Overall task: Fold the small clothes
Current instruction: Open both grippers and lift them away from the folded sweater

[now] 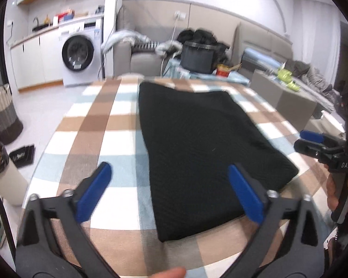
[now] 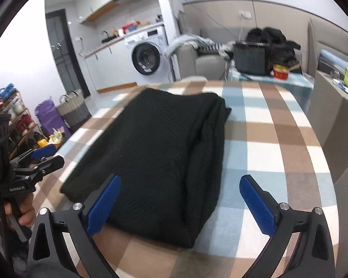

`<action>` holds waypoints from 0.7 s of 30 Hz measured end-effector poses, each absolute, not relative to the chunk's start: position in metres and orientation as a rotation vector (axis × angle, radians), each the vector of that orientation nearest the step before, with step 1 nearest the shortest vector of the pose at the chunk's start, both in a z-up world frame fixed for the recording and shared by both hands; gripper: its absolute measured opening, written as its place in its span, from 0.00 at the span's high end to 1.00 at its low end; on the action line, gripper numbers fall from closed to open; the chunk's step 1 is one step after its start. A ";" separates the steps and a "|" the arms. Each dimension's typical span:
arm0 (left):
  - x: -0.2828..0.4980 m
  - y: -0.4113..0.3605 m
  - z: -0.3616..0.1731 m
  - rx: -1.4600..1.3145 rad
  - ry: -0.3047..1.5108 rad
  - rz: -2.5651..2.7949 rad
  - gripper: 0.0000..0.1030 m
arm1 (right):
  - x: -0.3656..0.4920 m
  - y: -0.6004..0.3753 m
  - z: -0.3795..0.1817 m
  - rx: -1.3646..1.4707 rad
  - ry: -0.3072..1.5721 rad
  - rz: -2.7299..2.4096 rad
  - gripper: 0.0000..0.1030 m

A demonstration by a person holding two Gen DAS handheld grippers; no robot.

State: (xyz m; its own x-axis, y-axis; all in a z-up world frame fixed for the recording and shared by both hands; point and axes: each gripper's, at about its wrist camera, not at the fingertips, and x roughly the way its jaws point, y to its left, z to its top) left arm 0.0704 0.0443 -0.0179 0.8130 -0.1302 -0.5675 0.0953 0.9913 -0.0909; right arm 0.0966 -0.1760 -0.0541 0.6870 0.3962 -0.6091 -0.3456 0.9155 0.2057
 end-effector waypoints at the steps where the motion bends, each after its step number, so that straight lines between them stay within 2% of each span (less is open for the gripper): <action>1: 0.065 0.043 -0.015 -0.055 0.580 -0.124 0.01 | 0.092 -0.176 -0.052 0.086 0.683 0.427 0.00; 12: 0.050 0.038 -0.022 -0.038 0.524 -0.064 0.01 | 0.064 -0.160 -0.050 0.037 0.537 0.467 0.00; 21: 0.052 0.048 -0.029 -0.080 0.496 -0.063 0.01 | 0.062 -0.155 -0.057 0.034 0.499 0.480 0.00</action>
